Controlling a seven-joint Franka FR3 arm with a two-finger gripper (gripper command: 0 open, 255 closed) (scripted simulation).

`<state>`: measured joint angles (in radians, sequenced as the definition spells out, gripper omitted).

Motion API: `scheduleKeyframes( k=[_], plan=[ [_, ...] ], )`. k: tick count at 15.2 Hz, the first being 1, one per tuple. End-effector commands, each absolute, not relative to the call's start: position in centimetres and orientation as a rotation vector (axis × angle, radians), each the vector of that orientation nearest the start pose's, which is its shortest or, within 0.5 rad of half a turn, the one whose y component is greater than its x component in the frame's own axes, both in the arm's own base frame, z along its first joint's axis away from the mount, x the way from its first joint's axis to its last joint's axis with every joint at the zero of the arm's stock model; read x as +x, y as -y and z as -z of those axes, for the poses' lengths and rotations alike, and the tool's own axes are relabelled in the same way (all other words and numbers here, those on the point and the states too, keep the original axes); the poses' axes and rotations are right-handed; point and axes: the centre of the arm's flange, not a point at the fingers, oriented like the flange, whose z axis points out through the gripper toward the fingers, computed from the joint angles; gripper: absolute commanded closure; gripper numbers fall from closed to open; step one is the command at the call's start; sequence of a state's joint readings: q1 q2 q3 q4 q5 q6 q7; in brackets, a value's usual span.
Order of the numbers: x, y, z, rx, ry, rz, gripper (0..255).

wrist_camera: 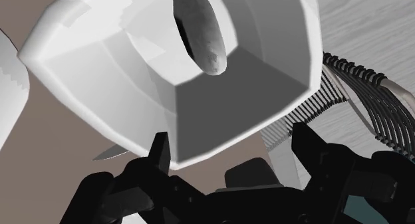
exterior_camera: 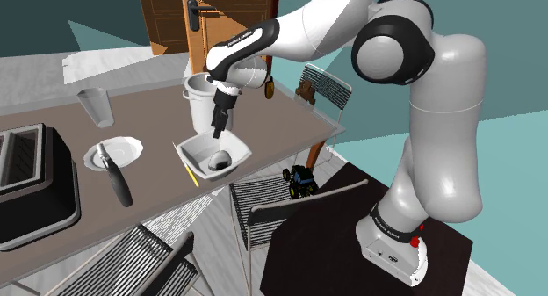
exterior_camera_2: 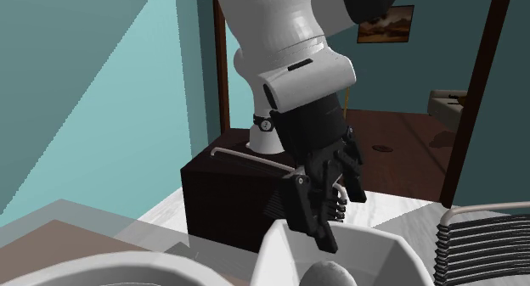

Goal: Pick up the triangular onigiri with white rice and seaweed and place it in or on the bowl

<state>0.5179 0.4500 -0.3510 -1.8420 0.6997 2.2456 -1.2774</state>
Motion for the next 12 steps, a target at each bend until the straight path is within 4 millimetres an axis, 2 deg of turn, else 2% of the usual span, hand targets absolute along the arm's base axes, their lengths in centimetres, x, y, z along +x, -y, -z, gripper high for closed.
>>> scheduleKeyframes(
  k=[1,4,12],
  plan=[
    [62.7,-13.5,-30.9,-2.434,1.378,0.298,0],
    [62.7,-12.1,-34.4,-2.434,1.378,0.298,0],
    [62.7,-12.1,-34.4,-2.434,1.378,0.298,0]
  ],
)
